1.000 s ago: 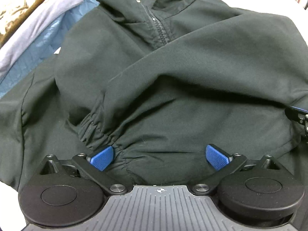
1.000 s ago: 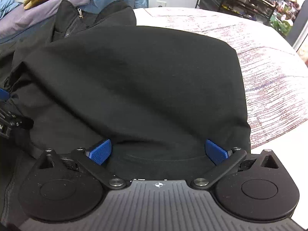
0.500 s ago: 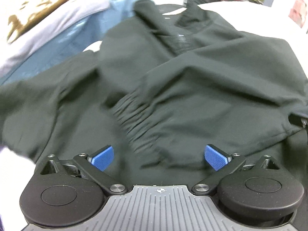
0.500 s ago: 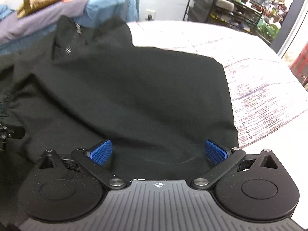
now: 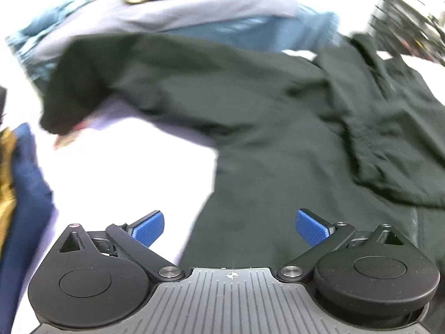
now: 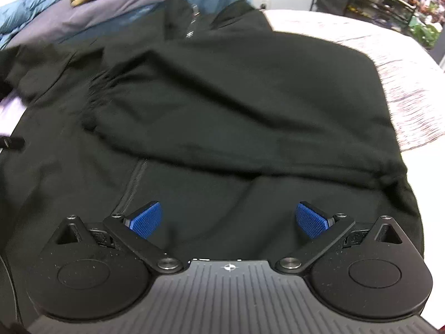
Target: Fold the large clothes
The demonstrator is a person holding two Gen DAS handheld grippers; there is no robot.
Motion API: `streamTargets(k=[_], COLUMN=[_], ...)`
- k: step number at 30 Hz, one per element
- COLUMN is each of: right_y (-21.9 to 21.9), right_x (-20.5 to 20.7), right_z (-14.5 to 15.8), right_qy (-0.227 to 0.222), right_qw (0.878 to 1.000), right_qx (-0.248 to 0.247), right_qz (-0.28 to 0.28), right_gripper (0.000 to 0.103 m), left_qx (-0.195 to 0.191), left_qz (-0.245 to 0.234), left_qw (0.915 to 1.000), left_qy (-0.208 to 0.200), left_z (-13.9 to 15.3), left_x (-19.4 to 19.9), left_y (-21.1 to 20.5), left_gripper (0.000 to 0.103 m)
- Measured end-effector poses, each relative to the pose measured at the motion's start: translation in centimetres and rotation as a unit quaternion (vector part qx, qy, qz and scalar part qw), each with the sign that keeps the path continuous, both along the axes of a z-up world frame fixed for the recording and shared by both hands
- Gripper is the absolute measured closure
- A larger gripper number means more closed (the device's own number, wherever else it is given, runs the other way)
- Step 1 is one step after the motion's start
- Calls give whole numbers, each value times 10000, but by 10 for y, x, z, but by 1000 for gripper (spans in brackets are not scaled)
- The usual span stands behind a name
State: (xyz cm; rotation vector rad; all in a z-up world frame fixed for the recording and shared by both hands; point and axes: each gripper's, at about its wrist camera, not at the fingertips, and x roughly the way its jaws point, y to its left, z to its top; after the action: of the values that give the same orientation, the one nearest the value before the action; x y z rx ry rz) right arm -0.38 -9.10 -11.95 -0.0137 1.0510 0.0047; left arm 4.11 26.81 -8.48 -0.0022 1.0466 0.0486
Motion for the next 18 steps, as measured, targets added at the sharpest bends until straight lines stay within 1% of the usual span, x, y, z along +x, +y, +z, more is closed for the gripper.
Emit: streamTargets(k=[6, 10, 11, 13, 15, 16, 18], right_y=[5, 5, 5, 6, 6, 6, 7], right_x=[-19, -24, -26, -28, -31, -32, -34], right_z=[4, 2, 3, 4, 6, 7, 8], right_qy=[5, 117, 129, 124, 99, 100, 121], right_qw=[9999, 9999, 9999, 9999, 9998, 9998, 9998], right_qx=[-25, -10, -26, -91, -126, -140, -171], right_qz=[109, 54, 57, 75, 81, 80, 76], right_gripper=[1, 1, 1, 1, 1, 1, 1], left_qx=[-48, -15, -21, -152, -314, -337, -415], left_qz=[611, 803, 857, 1016, 1102, 1148, 1369], left_qw=[9968, 9947, 9942, 9921, 9897, 9883, 9834], left_qy=[-505, -635, -652, -722, -859, -950, -1120], left_z=[26, 30, 31, 34, 40, 44, 52], left_x=[-6, 1, 4, 11, 27, 35, 53], left_y=[54, 79, 84, 97, 106, 111, 125], left_gripper=[0, 0, 0, 0, 0, 0, 0])
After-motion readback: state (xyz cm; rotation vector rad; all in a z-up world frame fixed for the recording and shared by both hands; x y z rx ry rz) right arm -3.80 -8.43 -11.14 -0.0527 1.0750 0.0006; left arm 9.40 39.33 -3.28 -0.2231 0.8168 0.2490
